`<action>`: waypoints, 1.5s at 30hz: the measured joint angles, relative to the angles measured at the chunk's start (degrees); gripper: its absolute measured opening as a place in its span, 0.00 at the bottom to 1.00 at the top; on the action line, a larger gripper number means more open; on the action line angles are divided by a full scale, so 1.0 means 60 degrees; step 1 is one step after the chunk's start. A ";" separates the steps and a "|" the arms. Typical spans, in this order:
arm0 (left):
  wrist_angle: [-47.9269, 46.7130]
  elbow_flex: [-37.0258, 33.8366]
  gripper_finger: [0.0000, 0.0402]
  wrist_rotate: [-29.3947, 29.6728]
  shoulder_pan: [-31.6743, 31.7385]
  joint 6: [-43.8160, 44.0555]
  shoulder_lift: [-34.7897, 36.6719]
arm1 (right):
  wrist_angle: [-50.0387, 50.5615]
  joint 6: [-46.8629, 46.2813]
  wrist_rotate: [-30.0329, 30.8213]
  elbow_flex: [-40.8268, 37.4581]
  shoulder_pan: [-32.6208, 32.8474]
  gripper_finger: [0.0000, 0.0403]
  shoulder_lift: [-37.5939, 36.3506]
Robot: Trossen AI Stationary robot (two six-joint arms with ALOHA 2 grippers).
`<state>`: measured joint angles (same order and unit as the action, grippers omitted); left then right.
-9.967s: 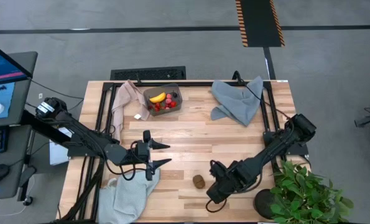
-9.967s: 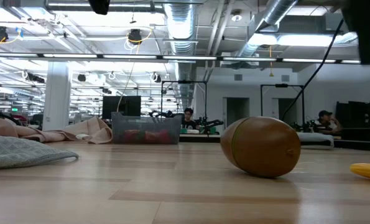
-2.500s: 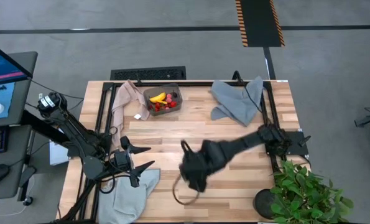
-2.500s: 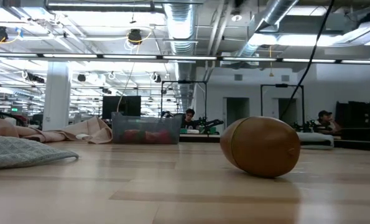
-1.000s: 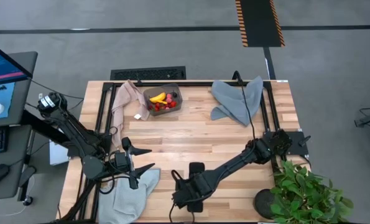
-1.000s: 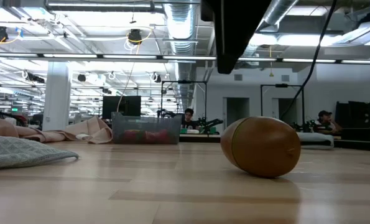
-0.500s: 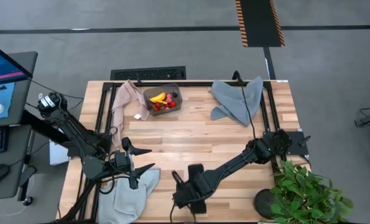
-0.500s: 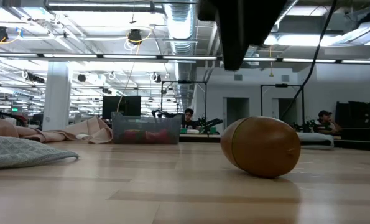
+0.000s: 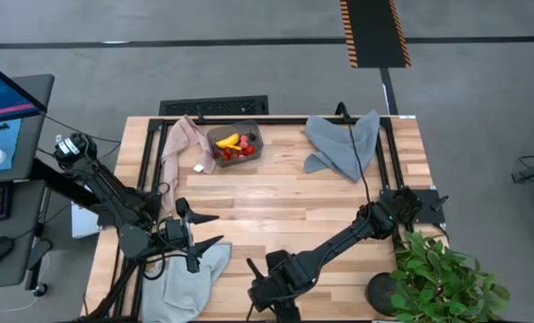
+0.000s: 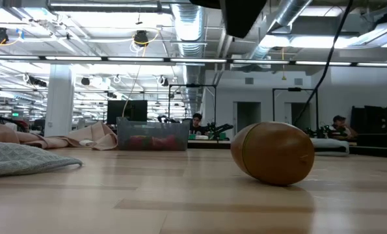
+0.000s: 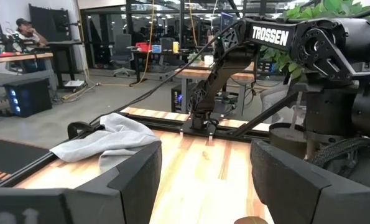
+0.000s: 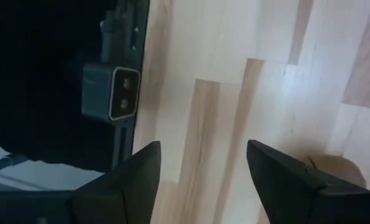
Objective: Pick and placing Produce into tupperware
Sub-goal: Put the brown kiwi into the black bin
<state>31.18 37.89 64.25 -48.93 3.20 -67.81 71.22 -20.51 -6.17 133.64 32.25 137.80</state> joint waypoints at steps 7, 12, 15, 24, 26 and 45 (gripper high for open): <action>0.0000 -0.0004 0.59 0.0000 0.0000 0.0011 0.0000 | 0.0124 0.0101 0.0223 0.0000 -0.0007 0.78 0.0000; 0.0000 -0.0004 0.59 0.0000 0.0000 0.0011 0.0000 | 0.1338 0.0090 0.1045 -0.0001 -0.0337 0.87 -0.0008; -0.0003 -0.0004 0.59 0.0000 0.0000 0.0064 0.0000 | 0.1938 -0.0534 0.2599 0.0000 -0.0473 0.90 -0.0029; -0.0007 -0.0004 0.59 0.0000 0.0000 0.0069 0.0000 | 0.2025 -0.2524 0.2790 -0.0004 -0.0641 0.91 -0.0036; -0.0007 -0.0004 0.59 0.0000 0.0000 0.0072 0.0000 | 0.2027 -0.3200 0.2784 0.0004 -0.0601 0.91 0.0012; 0.0000 -0.0004 0.59 -0.0663 0.0003 0.0106 -0.0004 | 0.2604 -0.5588 0.3088 -0.0919 -0.0561 0.91 0.0063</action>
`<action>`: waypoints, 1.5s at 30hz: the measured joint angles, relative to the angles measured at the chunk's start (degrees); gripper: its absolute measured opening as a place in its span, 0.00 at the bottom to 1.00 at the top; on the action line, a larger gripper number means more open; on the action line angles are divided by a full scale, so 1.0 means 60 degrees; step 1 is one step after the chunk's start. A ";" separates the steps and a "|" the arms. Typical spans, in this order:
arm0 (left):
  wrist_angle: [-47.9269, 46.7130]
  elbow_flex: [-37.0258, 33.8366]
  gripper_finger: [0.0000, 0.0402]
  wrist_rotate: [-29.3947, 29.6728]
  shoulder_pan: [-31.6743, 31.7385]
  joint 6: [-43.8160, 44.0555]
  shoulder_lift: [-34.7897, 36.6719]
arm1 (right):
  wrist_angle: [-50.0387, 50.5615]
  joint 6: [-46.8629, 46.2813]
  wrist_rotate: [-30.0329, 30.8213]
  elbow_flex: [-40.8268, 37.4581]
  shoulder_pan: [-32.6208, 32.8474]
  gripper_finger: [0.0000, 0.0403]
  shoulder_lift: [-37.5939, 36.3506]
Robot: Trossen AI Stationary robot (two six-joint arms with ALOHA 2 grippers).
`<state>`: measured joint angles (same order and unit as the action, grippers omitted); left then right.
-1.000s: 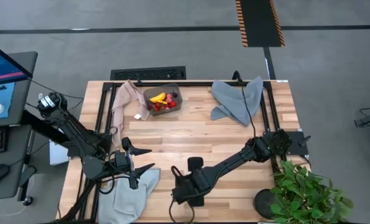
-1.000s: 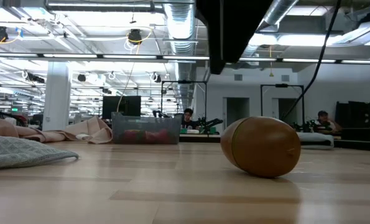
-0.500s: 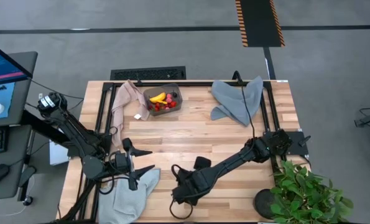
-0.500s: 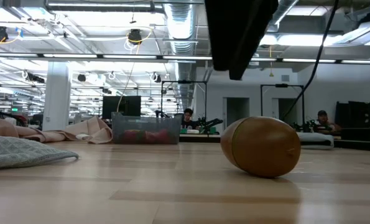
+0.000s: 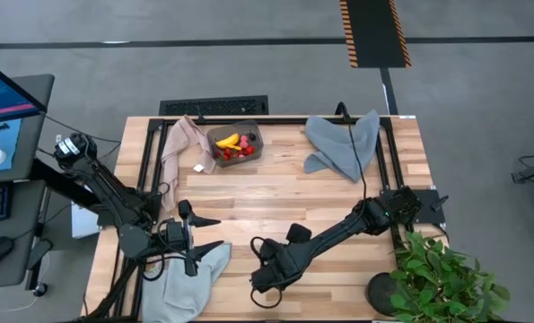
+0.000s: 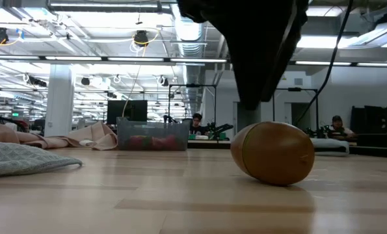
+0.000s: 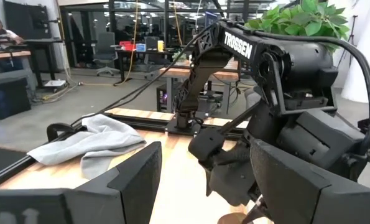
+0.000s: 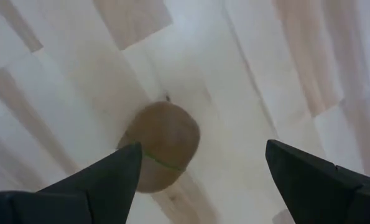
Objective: Pick and placing Produce into tupperware
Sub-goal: Put the brown kiwi into the black bin
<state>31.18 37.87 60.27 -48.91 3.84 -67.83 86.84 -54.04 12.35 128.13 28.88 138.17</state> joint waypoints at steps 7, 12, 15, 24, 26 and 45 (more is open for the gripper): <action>0.0003 0.0000 0.59 0.0004 0.0081 -0.0004 0.0000 | 0.0212 -0.0248 0.0502 -0.0035 0.0162 0.91 -0.0008; -0.0003 0.0000 0.59 0.0006 0.0117 0.0000 0.0000 | -0.0241 -0.0237 -0.0239 -0.0035 0.0200 0.91 -0.0009; -0.0003 0.0000 0.59 0.0005 0.0116 0.0028 0.0000 | -0.0519 -0.0248 -0.0440 -0.0033 0.0256 0.91 -0.0183; -0.0041 0.0000 0.59 -0.0004 0.0113 0.0036 0.0000 | -0.0810 0.0735 -0.1148 -0.0026 0.0263 0.91 -0.1067; -0.0041 0.0000 0.59 -0.0004 0.0113 0.0040 0.0000 | -0.0839 0.0687 -0.1053 -0.0024 0.0295 0.91 -0.1273; -0.0084 0.0000 0.59 -0.0619 0.0117 0.0087 0.0000 | -0.2495 0.1260 -0.2126 -0.1898 -0.0461 0.91 -0.2371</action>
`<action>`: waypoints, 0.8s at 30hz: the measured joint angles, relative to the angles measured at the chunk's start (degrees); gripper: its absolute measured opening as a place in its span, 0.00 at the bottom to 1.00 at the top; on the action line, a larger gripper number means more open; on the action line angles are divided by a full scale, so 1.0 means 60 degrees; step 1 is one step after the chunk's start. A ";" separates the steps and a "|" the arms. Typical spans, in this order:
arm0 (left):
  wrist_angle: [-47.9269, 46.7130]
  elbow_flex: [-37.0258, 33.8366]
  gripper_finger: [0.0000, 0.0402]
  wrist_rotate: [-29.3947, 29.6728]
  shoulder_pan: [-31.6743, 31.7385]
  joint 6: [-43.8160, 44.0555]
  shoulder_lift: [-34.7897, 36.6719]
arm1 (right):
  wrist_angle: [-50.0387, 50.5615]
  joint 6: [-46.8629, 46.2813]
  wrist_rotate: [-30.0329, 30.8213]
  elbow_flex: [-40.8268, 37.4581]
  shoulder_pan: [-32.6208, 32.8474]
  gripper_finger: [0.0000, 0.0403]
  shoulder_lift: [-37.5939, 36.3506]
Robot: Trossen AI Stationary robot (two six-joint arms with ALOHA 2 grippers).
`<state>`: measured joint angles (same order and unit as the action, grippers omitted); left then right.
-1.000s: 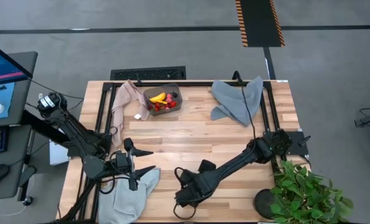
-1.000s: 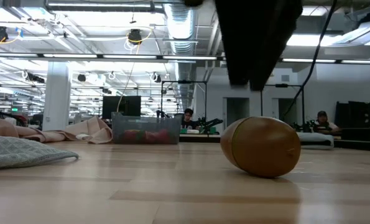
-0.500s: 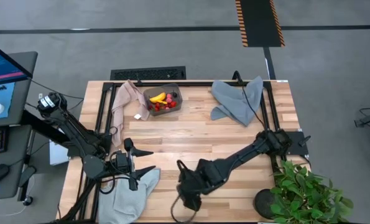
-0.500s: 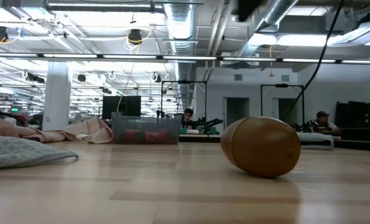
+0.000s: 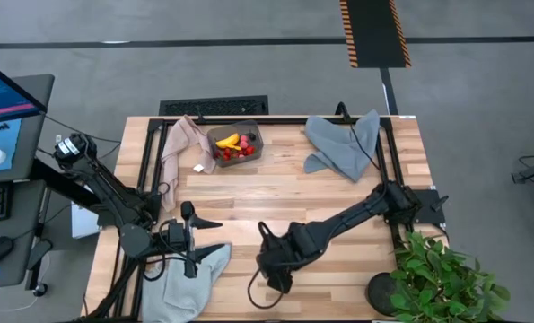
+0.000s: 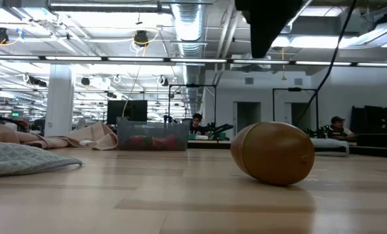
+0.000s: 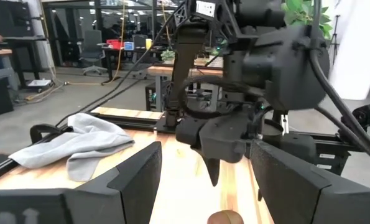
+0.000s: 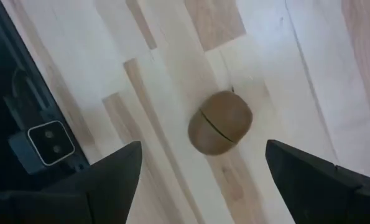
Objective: Pick and placing Produce into tupperware
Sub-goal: Put the brown kiwi into the black bin
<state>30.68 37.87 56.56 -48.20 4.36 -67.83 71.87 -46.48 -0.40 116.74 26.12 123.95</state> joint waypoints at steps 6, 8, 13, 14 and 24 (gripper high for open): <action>0.0027 0.0000 0.59 0.0011 0.0022 0.0001 0.0000 | -0.0101 -0.0607 0.0045 -0.0049 0.0331 0.91 -0.0052; 0.0058 0.0000 0.59 0.0011 0.0044 0.0000 0.0000 | -0.0110 -0.0905 -0.0082 -0.0049 0.0444 0.91 -0.0052; 0.0055 0.0000 0.59 0.0031 0.0116 0.0070 0.0000 | -0.0225 -0.0973 -0.0032 -0.0045 0.0750 0.91 -0.0001; 0.0053 0.0000 0.59 0.0032 0.0113 0.0076 0.0000 | -0.0264 -0.1044 0.0057 -0.0045 0.0808 0.91 -0.0001; 0.0047 0.0000 0.59 0.0029 0.0113 0.0080 0.0000 | -0.0386 -0.1088 0.0708 -0.0042 0.0836 0.90 -0.0001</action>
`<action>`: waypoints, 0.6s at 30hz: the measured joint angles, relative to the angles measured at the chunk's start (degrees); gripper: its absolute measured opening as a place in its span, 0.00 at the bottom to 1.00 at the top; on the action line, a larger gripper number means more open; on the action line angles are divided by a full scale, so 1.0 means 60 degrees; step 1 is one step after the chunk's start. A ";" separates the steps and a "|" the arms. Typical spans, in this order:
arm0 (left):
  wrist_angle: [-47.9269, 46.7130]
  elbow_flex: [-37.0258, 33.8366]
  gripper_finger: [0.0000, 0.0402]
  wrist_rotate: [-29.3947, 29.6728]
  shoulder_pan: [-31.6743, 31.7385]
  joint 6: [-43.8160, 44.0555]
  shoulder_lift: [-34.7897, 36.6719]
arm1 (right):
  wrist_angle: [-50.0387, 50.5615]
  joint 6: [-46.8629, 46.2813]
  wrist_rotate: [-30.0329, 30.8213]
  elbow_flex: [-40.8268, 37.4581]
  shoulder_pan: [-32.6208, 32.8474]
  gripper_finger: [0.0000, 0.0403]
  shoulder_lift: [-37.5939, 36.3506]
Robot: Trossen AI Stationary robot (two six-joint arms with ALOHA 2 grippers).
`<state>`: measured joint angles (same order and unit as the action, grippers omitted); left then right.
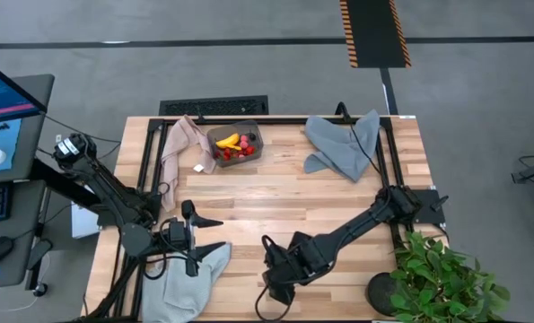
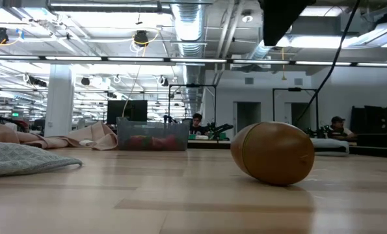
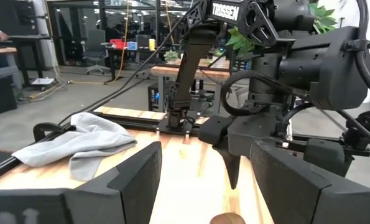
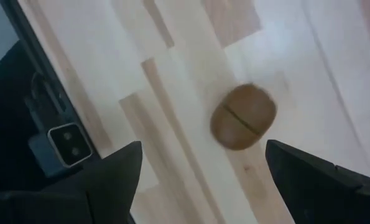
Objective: Pick and placing Produce into tupperware
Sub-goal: Put the brown kiwi into the black bin
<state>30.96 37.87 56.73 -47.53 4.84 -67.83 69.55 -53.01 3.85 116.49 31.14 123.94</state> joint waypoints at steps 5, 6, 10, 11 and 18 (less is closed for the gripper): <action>-0.0004 0.0000 0.59 -0.0008 0.0000 0.0004 0.0000 | -0.0876 0.0074 -0.0598 -0.0916 -0.0237 0.90 0.0006; -0.0014 0.0000 0.59 -0.0065 0.0000 0.0011 0.0000 | -0.1000 0.0101 -0.0766 -0.1143 -0.0293 0.90 0.0034; -0.0041 0.0000 0.59 -0.0396 0.0000 0.0025 0.0000 | -0.0996 0.0159 -0.0965 -0.1561 -0.0484 0.90 0.0024; -0.0034 0.0000 0.59 -0.0412 0.0000 0.0030 0.0000 | -0.0848 0.0159 -0.0807 -0.1590 -0.0481 0.90 0.0026; -0.0011 0.0000 0.59 -0.0412 0.0000 0.0025 0.0000 | -0.0845 0.0165 -0.0517 -0.1805 -0.0483 0.90 0.0016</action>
<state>30.89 37.87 54.26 -47.53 4.99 -67.83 64.48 -52.02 0.75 105.66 28.24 124.03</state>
